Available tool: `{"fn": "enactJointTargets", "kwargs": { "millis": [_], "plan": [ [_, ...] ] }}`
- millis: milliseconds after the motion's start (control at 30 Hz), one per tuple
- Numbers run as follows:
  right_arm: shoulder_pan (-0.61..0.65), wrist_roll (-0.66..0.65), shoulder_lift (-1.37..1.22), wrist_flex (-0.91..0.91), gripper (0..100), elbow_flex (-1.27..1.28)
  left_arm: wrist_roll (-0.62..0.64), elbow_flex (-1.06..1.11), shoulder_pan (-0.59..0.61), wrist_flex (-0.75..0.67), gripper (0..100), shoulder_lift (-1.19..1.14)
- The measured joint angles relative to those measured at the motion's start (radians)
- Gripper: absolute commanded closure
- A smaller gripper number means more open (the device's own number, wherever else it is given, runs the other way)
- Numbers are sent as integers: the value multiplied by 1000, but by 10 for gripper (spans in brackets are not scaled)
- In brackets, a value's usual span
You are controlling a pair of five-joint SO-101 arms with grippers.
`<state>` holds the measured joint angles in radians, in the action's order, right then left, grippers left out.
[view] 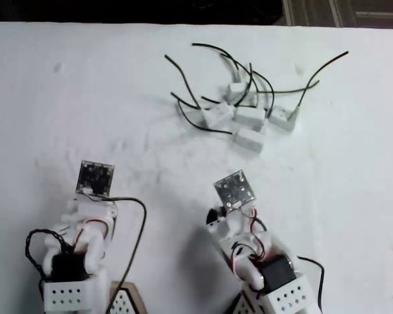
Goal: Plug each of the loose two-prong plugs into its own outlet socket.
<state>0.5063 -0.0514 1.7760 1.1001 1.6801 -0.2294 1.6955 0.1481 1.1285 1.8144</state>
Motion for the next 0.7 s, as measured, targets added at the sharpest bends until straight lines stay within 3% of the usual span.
{"fn": "enactJointTargets", "kwargs": {
  "millis": [300,700],
  "plan": [
    [0,0,2,152,978,0,0,0,0,137,937,0],
    [0,0,3,153,978,0,0,0,0,149,937,0]
  ]
}}
